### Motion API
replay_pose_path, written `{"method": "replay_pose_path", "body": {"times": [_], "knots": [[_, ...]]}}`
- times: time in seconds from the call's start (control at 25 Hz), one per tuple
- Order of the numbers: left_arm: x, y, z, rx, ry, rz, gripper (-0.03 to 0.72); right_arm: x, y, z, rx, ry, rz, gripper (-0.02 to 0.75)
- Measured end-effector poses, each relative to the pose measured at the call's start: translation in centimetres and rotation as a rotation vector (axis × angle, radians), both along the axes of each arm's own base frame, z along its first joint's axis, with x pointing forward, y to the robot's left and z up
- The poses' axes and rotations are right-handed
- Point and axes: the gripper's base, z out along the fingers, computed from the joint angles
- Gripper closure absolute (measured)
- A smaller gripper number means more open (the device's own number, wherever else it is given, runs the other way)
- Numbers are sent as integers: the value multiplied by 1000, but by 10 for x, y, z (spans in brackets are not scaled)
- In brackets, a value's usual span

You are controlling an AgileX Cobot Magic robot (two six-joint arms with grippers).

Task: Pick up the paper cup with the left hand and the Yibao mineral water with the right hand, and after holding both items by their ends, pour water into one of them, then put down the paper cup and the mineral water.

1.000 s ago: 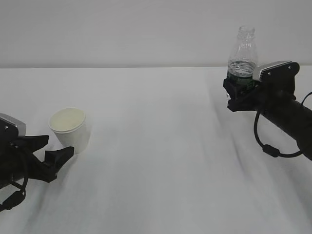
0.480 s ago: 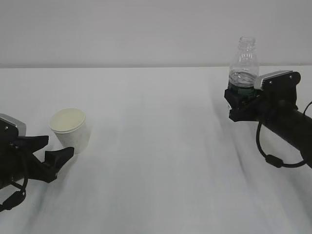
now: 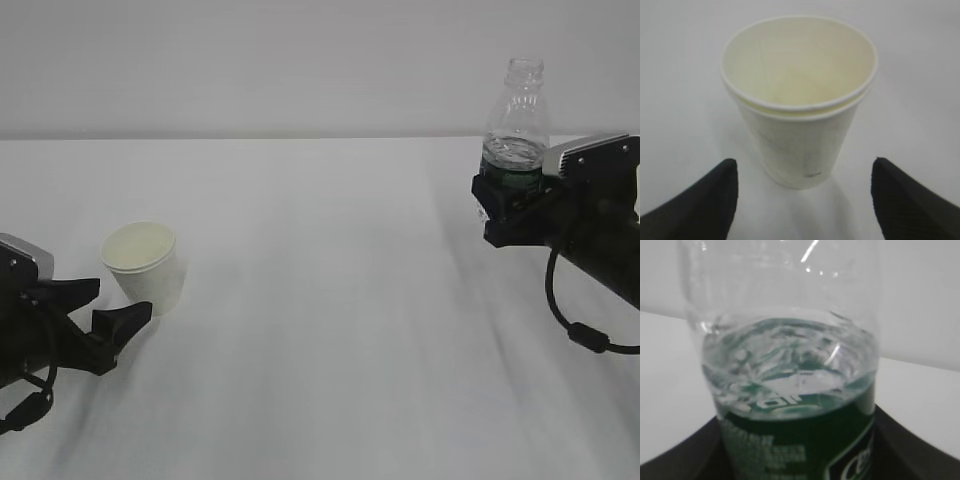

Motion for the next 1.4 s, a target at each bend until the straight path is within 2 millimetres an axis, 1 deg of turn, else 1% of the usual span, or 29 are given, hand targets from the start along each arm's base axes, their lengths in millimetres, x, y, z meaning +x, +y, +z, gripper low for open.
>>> {"method": "replay_pose_path", "body": {"times": [0.4,0.64,0.84,1.2,1.4], "knots": [[0,0,0,0,0,0,95,-12,0,-5,35,48,-6,272],[0,0,-1,0,2,0,95,-23,-1,5,37,39,-6,272],[0,0,-1,-2,3,1,95,-25,-1,12,39,21,-9,272],[0,0,-1,-2,3,1,95,-25,-1,12,39,21,-9,272],[9,-1,-1,-5,-15,-4,95,-25,-1,12,39,21,-9,272]]}}
